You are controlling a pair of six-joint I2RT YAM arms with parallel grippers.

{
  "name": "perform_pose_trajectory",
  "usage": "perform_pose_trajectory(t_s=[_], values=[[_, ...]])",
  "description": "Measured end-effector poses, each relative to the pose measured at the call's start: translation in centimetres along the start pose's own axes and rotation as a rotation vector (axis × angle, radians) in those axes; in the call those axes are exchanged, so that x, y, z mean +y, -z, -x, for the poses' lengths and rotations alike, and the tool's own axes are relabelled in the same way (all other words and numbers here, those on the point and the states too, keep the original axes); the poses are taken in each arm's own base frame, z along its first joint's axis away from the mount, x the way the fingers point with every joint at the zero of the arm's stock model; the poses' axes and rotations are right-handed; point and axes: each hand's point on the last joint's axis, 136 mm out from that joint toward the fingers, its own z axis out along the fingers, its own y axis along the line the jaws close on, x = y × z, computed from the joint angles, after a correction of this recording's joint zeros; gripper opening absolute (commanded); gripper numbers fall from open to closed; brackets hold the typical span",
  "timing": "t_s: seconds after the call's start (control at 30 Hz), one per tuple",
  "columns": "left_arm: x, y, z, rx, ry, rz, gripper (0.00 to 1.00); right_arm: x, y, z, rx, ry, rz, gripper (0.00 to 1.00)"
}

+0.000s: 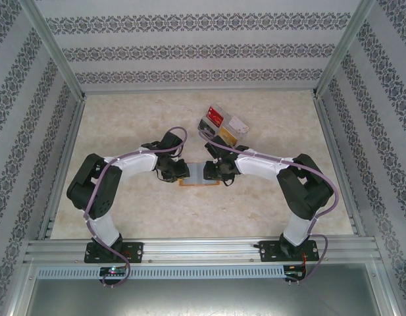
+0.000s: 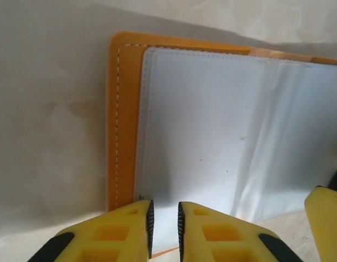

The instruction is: Take the credit cards out of the card holder

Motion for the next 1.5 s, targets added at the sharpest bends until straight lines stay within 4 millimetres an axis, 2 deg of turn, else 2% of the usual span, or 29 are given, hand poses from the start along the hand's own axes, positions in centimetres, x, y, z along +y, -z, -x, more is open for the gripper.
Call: perform_pose_trajectory(t_s=[0.17,0.3,0.53,0.7,0.87,1.07,1.33,1.5], values=[[0.0,-0.5,-0.2,0.017,0.004,-0.009,0.08,0.0,-0.4,-0.2,0.013,0.001,0.003,0.32],[-0.3,-0.7,-0.1,0.021,0.000,-0.025,0.02,-0.1,-0.9,-0.6,0.034,0.000,0.003,0.23],[-0.6,-1.0,-0.2,0.034,-0.001,-0.043,0.00,0.9,-1.4,-0.9,0.060,0.002,0.058,0.19],[-0.7,-1.0,-0.2,0.035,-0.003,-0.047,0.00,1.4,-1.4,-0.7,0.059,0.007,0.078,0.27],[-0.6,-1.0,-0.2,0.033,-0.015,-0.044,0.00,0.4,-0.5,-0.2,0.020,0.016,0.021,0.36],[-0.6,-1.0,-0.2,0.032,-0.021,-0.043,0.00,-0.9,0.1,0.5,-0.011,0.005,-0.034,0.38],[-0.6,-1.0,-0.2,0.032,-0.024,-0.044,0.00,-1.3,-1.0,0.0,0.019,0.002,-0.047,0.41],[-0.6,-1.0,-0.2,0.032,-0.024,-0.044,0.00,-0.9,-1.0,0.2,0.018,0.002,-0.039,0.45]])
